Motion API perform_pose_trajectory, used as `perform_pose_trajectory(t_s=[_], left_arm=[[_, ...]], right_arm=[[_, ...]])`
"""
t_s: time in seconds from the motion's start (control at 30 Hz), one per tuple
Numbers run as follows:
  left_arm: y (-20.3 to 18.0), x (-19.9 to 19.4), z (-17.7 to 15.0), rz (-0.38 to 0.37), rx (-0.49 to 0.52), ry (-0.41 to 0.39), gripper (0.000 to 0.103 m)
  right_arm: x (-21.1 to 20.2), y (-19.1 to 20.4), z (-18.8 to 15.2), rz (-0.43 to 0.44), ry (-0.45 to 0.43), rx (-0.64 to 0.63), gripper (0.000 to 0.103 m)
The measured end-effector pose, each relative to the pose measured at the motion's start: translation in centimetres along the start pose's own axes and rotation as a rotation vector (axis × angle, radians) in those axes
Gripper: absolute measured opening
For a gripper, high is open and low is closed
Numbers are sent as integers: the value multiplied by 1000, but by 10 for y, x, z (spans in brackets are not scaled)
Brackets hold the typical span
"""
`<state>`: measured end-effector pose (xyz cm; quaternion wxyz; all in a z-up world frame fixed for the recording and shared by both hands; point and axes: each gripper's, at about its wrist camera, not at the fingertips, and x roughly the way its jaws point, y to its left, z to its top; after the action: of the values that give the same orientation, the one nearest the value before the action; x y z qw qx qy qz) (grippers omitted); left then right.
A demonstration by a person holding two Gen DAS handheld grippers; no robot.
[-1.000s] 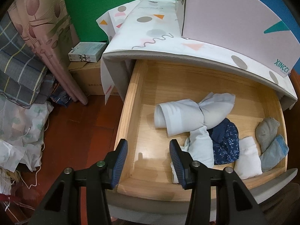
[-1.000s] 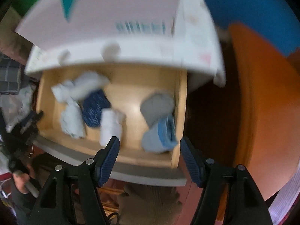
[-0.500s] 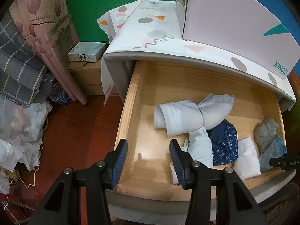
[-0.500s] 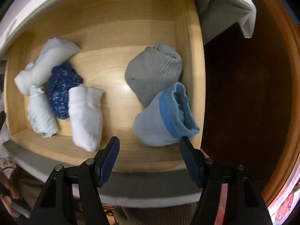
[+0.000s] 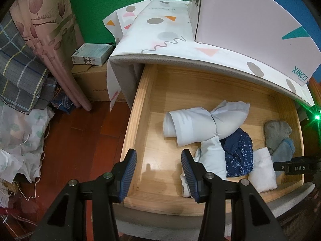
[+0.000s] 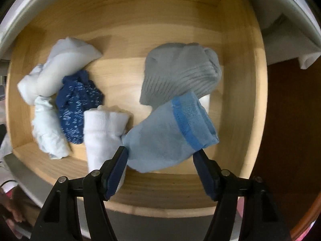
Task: Take underwear out of drawer
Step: 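Return the right tool to the drawer and grasp the light blue sock, then lower the left tool and grasp the pale blue rolled underwear while the right tool holds the sock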
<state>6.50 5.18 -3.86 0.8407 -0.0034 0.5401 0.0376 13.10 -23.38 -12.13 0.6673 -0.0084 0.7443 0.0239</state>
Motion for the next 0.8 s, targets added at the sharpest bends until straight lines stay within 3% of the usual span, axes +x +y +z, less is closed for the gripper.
perform_pose_trajectory(t_s=[0.5,0.73,0.8], left_arm=[[-2,1,-1,2,6,8,47],[-3,2,-2,6,18,21,47],[-4,3,-3,3,22,29,47]], right_arm=[[0,-38,31,58,-14,222,74],[15,-38,52,-6,-1,181,73],[22,-37,54,-12,8,154,67]])
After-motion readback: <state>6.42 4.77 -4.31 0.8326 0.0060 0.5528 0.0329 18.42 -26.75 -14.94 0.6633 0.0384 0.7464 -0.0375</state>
